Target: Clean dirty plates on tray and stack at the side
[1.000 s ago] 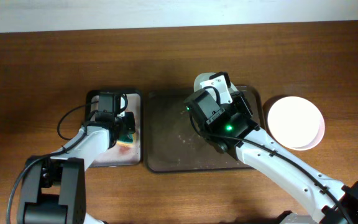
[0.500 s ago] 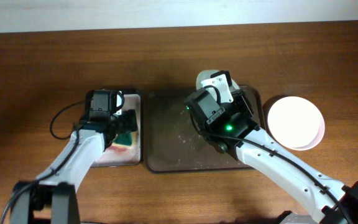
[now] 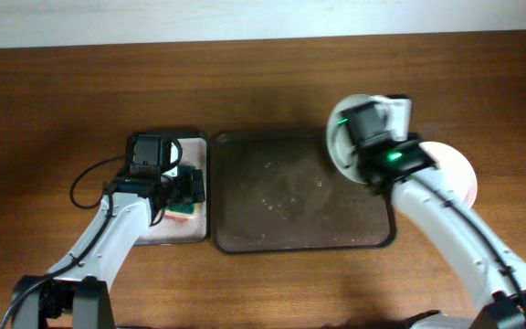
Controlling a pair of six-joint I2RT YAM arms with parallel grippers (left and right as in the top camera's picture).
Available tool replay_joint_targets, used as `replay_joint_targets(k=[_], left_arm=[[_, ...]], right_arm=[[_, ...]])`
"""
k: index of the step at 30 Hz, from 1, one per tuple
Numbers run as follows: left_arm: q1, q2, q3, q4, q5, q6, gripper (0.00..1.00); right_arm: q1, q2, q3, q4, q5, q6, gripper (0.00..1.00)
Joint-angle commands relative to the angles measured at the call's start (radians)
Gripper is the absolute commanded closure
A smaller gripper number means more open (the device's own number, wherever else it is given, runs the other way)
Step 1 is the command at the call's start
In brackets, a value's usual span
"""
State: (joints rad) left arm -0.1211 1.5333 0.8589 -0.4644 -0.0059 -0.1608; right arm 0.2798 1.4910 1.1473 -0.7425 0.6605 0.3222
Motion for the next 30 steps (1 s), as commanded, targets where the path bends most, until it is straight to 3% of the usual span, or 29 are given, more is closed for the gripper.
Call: replay_joint_targets(k=[1, 5, 11, 15, 20, 23, 27, 30], left_arm=[[0.003, -0.013, 0.011, -0.001, 0.010, 0.002, 0.00], [0.003, -0.013, 0.011, -0.001, 0.010, 0.002, 0.00], [0.003, -0.013, 0.011, -0.001, 0.010, 0.002, 0.00], [0.003, -0.013, 0.011, -0.001, 0.010, 0.002, 0.00], [0.003, -0.013, 0.011, -0.001, 0.010, 0.002, 0.00], [0.003, -0.013, 0.011, -0.001, 0.010, 0.002, 0.00], [0.003, -0.013, 0.011, -0.001, 0.010, 0.002, 0.00], [0.004, -0.014, 0.022, -0.017, 0.022, 0.002, 0.01]], right_arm=[[-0.211, -0.026, 0.016, -0.014, -0.347, 0.083, 0.96], [-0.480, -0.025, 0.016, -0.056, -0.557, 0.083, 0.96], [-0.722, -0.018, 0.016, -0.130, -0.583, 0.076, 0.96], [-0.752, -0.001, 0.016, -0.137, -0.582, 0.075, 0.94], [-0.752, 0.025, 0.015, -0.138, -0.583, 0.076, 0.73], [-0.752, 0.042, 0.014, -0.145, -0.606, 0.076, 0.70], [-0.750, 0.054, 0.014, -0.133, -0.861, -0.014, 0.62], [-0.705, 0.054, 0.014, -0.117, -1.098, -0.188, 0.46]])
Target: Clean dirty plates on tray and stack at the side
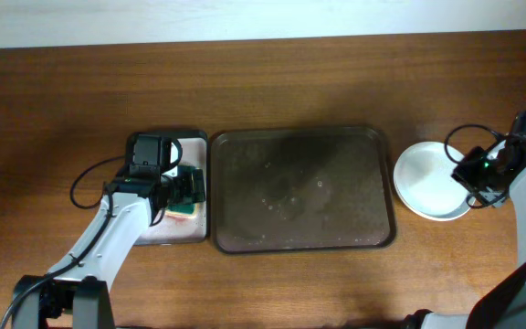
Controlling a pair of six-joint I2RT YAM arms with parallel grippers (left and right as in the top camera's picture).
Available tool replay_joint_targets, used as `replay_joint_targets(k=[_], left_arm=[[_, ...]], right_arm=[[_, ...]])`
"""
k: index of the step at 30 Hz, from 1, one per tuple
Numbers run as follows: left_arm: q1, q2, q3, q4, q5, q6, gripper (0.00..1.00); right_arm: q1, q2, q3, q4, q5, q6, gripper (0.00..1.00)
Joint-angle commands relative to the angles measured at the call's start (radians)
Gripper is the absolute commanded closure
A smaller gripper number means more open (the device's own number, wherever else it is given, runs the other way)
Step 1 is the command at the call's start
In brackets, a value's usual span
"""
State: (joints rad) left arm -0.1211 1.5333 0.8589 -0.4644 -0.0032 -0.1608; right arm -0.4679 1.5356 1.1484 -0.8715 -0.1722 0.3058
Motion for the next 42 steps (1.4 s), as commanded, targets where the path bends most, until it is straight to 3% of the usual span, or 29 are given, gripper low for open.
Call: replay_joint_targets(k=[1, 6, 12, 20, 24, 34, 42], left_arm=[[0.004, -0.014, 0.036, -0.042, 0.019, 0.002, 0.01], [0.005, -0.014, 0.186, -0.215, 0.019, 0.002, 0.01], [0.020, -0.014, 0.343, -0.455, 0.060, -0.010, 0.01], [0.054, -0.109, 0.346, -0.599, 0.116, -0.008, 0.00], [0.054, -0.234, 0.287, -0.562, 0.115, -0.001, 0.01], [0.054, -0.821, -0.055, -0.362, 0.112, 0.046, 0.01], [0.054, -1.000, -0.077, -0.365, 0.112, 0.046, 0.01]], right_arm=[[0.062, 0.009, 0.013, 0.010, -0.269, -0.192, 0.41], [0.216, 0.009, 0.017, -0.005, -0.196, -0.251, 0.19], [0.360, 0.004, 0.056, -0.131, -0.043, -0.298, 0.01], [0.383, -0.153, 0.046, -0.225, -0.025, -0.294, 0.01], [0.383, -0.296, -0.002, -0.193, -0.025, -0.294, 0.01], [0.383, -0.775, -0.177, -0.135, 0.012, -0.294, 0.01], [0.383, -0.838, -0.177, -0.161, 0.012, -0.294, 0.01]])
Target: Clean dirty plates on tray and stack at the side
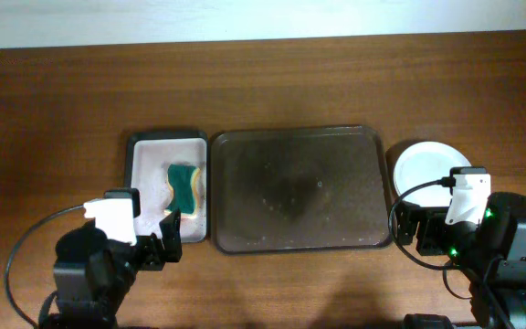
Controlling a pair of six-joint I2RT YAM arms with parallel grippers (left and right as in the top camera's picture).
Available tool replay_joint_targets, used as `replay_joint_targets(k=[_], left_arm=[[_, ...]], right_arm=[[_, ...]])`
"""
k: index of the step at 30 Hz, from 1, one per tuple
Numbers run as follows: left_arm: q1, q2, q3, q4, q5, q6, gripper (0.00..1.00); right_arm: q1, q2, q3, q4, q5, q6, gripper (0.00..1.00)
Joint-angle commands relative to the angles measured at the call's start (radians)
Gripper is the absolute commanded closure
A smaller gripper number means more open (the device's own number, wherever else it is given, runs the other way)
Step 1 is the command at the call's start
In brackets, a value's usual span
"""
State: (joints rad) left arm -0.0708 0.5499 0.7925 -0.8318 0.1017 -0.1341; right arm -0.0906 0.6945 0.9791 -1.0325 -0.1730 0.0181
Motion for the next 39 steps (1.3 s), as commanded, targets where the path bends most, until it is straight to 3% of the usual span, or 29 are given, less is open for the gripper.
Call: replay_joint_targets(k=[1, 20, 26, 39], left_arm=[[0.003, -0.016, -0.010, 0.001, 0.008, 0.019, 0.00], [0.003, -0.016, -0.010, 0.001, 0.007, 0.019, 0.00], [0.003, -0.016, -0.010, 0.001, 0.007, 0.019, 0.01], [0.003, -0.016, -0.010, 0.001, 0.007, 0.019, 0.01]], right_arm=[[0.005, 0.006, -0.008, 0.000, 0.013, -0.007, 0.01], [0.005, 0.012, -0.014, 0.022, 0.028, -0.008, 0.01], [0.005, -0.157, -0.112, 0.204, 0.027, -0.014, 0.01], [0.064, -0.612, -0.630, 0.758, 0.026, -0.014, 0.01]])
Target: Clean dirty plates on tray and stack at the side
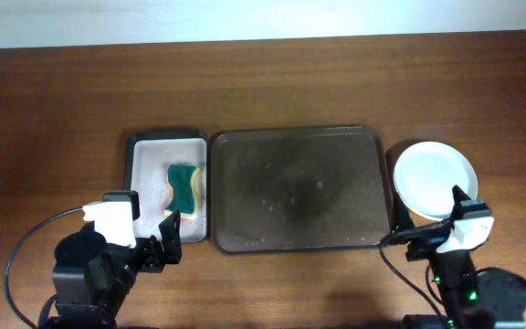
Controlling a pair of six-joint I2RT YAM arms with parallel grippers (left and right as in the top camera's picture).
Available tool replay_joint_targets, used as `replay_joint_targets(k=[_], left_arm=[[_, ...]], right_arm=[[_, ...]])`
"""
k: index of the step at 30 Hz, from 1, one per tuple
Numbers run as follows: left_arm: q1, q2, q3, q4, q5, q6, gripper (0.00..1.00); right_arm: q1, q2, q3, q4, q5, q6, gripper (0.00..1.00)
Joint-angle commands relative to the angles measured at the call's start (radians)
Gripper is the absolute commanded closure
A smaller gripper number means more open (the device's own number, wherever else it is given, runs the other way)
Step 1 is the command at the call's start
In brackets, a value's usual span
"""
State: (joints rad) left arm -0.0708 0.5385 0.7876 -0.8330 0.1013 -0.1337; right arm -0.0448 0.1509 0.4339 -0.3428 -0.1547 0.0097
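The dark brown tray point(245, 228) lies mid-table with only water drops and smears on it. White plates point(434, 178) sit stacked on the table just right of the tray. A green sponge point(186, 185) rests in the small white dish point(149, 155) left of the tray. My left gripper point(170, 239) is drawn back to the near edge, below the dish, open and holding nothing. My right gripper point(415, 245) is pulled back near the front edge, below the plates. Its jaws are too dark and foreshortened to read.
The bodies of both arms fill the near corners, with cables looping beside them. Bare wooden table point(272, 82) stretches behind the tray and the dish.
My right arm has sunk further toward the near edge, uncovering the whole plate stack. The left arm, sponge, tray and plates stay where they were.
My left gripper was down on the sponge in the dish while my right held a white plate over the tray's right end. Then the plate lay on the stack right of the tray. Both arms then withdrew to the near edge, leaving the sponge in the dish.
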Motion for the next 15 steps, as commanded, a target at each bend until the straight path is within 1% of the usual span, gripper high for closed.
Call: replay_joint_targets(k=[1, 4, 9, 15], left_arm=[[0.003, -0.005, -0.005, 0.002, 0.008, 0.019, 0.01], [0.003, -0.005, -0.005, 0.002, 0.008, 0.019, 0.01], [0.003, -0.005, -0.005, 0.002, 0.008, 0.019, 0.01], [0.003, -0.005, -0.005, 0.002, 0.008, 0.019, 0.01]], right_arm=[[0.022, -0.093, -0.123, 0.109, 0.010, -0.006, 0.01], [0.027, -0.142, -0.204, 0.199, 0.010, -0.006, 0.01], [0.027, -0.148, -0.319, 0.378, 0.025, -0.006, 0.01], [0.027, -0.148, -0.429, 0.512, 0.088, -0.006, 0.01]])
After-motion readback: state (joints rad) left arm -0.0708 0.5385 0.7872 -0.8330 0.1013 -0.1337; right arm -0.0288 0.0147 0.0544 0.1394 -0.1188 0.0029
